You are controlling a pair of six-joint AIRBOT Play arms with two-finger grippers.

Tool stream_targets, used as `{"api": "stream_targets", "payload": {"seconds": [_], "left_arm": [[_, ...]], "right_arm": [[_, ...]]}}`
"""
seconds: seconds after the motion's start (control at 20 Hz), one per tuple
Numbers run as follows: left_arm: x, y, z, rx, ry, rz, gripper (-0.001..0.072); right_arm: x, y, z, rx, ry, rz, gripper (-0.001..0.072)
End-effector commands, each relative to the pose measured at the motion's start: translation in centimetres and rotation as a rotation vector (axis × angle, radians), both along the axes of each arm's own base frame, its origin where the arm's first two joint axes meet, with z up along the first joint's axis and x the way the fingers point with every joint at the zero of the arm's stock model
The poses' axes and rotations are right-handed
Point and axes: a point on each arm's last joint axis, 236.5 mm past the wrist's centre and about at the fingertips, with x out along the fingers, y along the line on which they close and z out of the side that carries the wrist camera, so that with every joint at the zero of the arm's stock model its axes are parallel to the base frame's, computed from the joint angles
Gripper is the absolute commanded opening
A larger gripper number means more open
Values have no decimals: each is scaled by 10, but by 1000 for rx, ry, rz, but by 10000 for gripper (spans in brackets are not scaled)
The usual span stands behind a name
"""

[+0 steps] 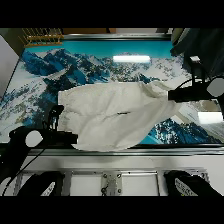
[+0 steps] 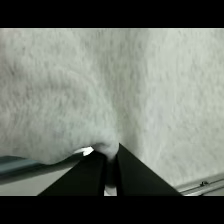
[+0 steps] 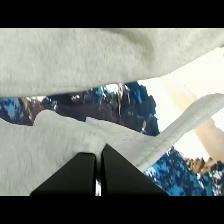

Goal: Fold the clothes and pants, and hang the long-sleeved shirts on hangers.

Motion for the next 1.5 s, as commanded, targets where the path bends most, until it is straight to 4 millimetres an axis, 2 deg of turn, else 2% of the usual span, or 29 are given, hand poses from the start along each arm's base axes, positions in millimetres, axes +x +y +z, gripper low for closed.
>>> {"api": "stream_targets", "payload": {"seconds": [0.0,0.05,0.1,0.15,0.2,0.3,0.4,0.5,0.6,0.75,0.85,1.0,1.4,1.45], "left_arm": [[28,-2,3,-39,-140,79,84],[38,4,6,-41,-145,120,406],[48,13,10,-36,-134,169,656],[55,26,15,-27,-113,218,659],[63,44,22,-18,-95,280,659],[76,84,32,-10,-85,423,659],[75,125,27,-2,-73,570,659],[57,154,3,-6,-13,702,659],[39,166,-29,4,24,731,659],[43,144,-57,-71,-29,644,659],[46,137,-70,-56,-70,603,659],[52,130,-77,-44,-100,573,659],[60,97,-112,-57,131,441,648],[58,91,-116,-62,175,421,385]], "right_arm": [[28,9,-1,61,-67,-28,32],[29,11,-4,72,-58,-27,76],[29,11,-5,74,-55,-28,269],[29,11,-5,74,-57,-28,483],[28,11,-3,74,-61,-27,536],[26,11,3,74,-73,-26,532],[24,11,11,75,-91,-25,532],[22,11,14,75,-97,-24,532],[21,11,12,74,-87,-23,532],[20,11,12,74,-85,-23,531],[20,12,12,75,-84,-23,532],[20,12,12,74,-82,-23,532],[7,11,3,71,-18,-17,532],[3,11,1,69,-1,-17,532]]}}
